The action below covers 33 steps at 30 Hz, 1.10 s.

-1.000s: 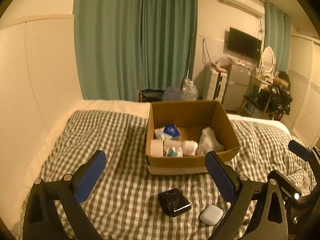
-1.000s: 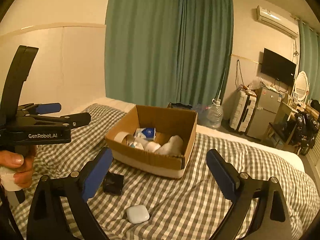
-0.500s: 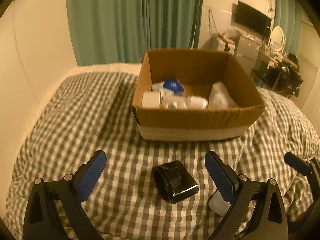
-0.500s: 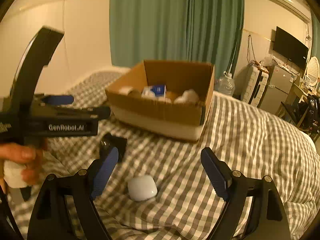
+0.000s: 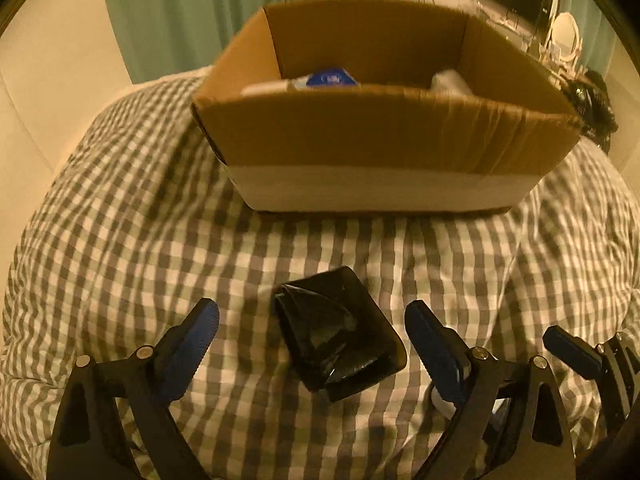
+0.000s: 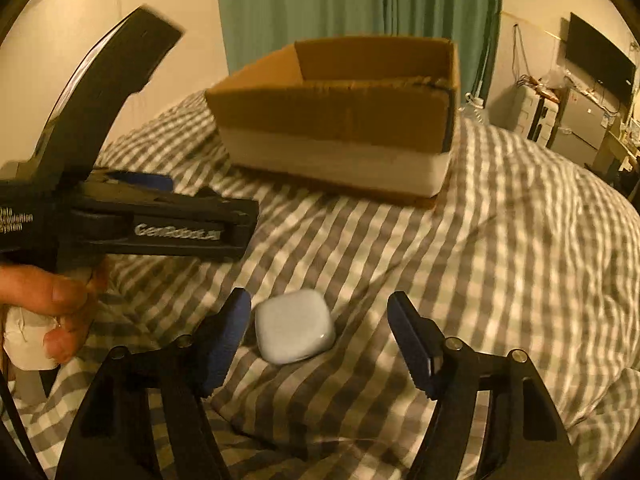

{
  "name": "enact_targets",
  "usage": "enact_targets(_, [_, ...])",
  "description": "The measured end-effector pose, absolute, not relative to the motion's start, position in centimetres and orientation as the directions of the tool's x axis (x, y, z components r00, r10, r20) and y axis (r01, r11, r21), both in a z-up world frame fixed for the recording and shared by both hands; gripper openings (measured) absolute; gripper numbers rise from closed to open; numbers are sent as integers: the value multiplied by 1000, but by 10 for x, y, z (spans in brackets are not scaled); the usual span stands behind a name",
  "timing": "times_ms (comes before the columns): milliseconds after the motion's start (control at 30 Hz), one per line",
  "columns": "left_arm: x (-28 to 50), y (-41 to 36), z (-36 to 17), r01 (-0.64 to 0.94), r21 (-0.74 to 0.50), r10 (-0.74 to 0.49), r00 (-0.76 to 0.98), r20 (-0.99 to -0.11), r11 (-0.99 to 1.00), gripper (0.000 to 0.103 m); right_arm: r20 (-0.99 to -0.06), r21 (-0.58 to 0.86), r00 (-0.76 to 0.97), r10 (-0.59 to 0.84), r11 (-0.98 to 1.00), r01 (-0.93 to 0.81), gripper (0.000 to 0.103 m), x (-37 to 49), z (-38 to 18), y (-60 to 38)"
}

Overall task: Organize objects
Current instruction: 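Withdraw both tools from the box toward the black cup and white case, then grasp the black cup with the left tool while the right tool grasps the white case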

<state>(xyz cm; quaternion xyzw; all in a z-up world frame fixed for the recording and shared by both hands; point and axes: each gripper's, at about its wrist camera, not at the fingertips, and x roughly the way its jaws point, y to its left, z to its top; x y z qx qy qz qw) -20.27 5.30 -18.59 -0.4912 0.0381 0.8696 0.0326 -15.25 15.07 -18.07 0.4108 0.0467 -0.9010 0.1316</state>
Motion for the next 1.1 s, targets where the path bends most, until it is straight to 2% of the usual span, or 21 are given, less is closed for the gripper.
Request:
enact_targets(67, [-206,57,-198,-87,81,-28,-496,-868,-993,95,-754,17,-629,-191,-962,272,70,-154,-185,150])
enact_targets(133, [-207,56,-207,-85,80,-31,-471,-881,-993,77,-753,15,-631,-188,-963,269,70,-155,-191,150])
enact_targets(167, [-206,53,-206,-80,61,-16,-470,-883,-995,71,-758,19,-623,-193,-962,274,70,-156,-193,149])
enact_targets(200, [-204,48,-204,-68,44,-7,-476,-880,-997,57,-763,16,-616,-193,-960,281,70,-157,-196,147])
enact_targets(233, [-203,44,-202,-64,12,20,-478,-878,-998,49,-766,7,-614,-189,-958,286,70,-157,-198,145])
enact_targets(367, [-197,32,-196,-51,-60,77,-485,-871,-997,48,-779,-18,-600,-185,-948,316,70,-159,-206,135])
enact_targets(500, [-190,23,-186,-22,-71,72,-517,-853,-997,48,-799,-19,-571,-190,-940,340,70,-166,-217,131])
enact_targets(567, [-187,18,-182,-7,-80,72,-526,-848,-997,48,-816,-30,-551,-176,-938,344,62,-169,-222,128])
enact_targets(600, [-186,16,-179,0,-87,74,-531,-844,-996,48,-820,-34,-546,-173,-937,347,53,-169,-222,128])
enact_targets(800, [-170,4,-160,32,-111,73,-573,-817,-993,48,-804,-22,-568,-178,-945,328,53,-157,-217,134])
enact_targets(1100, [-146,3,-126,-24,-92,87,-630,-771,-995,48,-770,-18,-618,-159,-963,271,52,-136,-194,143])
